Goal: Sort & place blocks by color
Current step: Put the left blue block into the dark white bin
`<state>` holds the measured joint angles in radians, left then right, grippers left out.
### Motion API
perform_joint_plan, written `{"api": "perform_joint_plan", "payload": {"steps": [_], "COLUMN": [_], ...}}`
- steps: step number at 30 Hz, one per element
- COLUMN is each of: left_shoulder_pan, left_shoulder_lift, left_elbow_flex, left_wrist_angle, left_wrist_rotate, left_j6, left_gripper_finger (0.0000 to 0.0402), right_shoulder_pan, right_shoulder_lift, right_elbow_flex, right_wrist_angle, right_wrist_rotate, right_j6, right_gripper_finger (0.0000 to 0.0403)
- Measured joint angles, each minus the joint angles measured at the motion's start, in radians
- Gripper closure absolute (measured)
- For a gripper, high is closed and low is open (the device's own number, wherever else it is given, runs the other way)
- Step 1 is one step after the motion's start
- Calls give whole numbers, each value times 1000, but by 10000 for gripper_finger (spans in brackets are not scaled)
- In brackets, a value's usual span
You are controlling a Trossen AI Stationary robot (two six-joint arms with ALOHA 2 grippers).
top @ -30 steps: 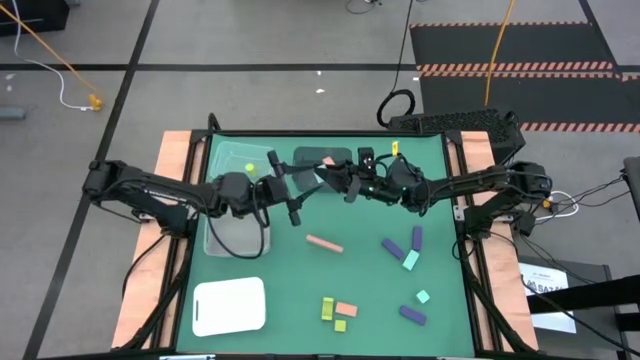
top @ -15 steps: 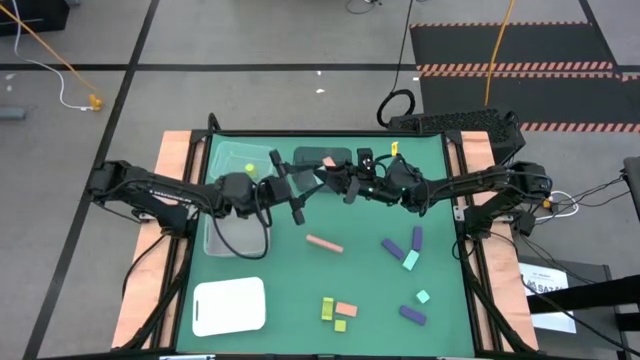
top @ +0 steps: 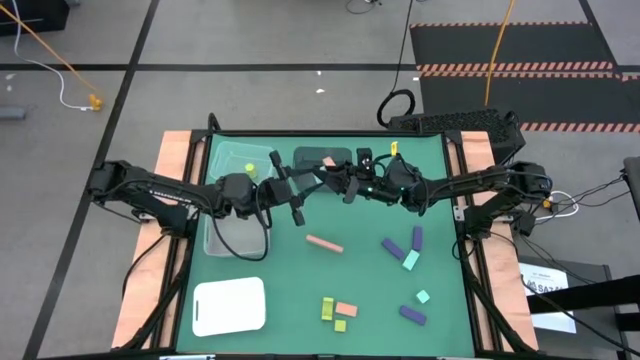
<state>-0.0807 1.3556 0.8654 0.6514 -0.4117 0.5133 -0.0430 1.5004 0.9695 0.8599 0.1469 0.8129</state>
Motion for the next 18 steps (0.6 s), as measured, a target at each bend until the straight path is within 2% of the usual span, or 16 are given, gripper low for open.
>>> {"api": "perform_joint_plan", "payload": {"steps": [3, 6, 13, 18], "left_shoulder_pan": [-7, -31, -111, -180], "left_shoulder_lift": [0, 0, 0, -22], "left_elbow_flex": [0, 0, 0, 0], "left_wrist_angle": [2, 2, -35, -173], "left_wrist_rotate": [-20, -103, -292, -450], "left_j6": [0, -1, -13, -160], "left_gripper_finger": [258, 258, 258, 258], "right_shoulder_pan": [-18, -49, -118, -135], "right_shoulder_lift": [-13, -37, -142, -225], "right_elbow_flex": [0, 0, 0, 0], "right_wrist_angle": [1, -36, -303, -541], "right_wrist_rotate": [-8, -50, -74, -74], "right_j6": [-22, -87, -125, -179], "right_gripper_finger": [209, 183, 149, 149]}}
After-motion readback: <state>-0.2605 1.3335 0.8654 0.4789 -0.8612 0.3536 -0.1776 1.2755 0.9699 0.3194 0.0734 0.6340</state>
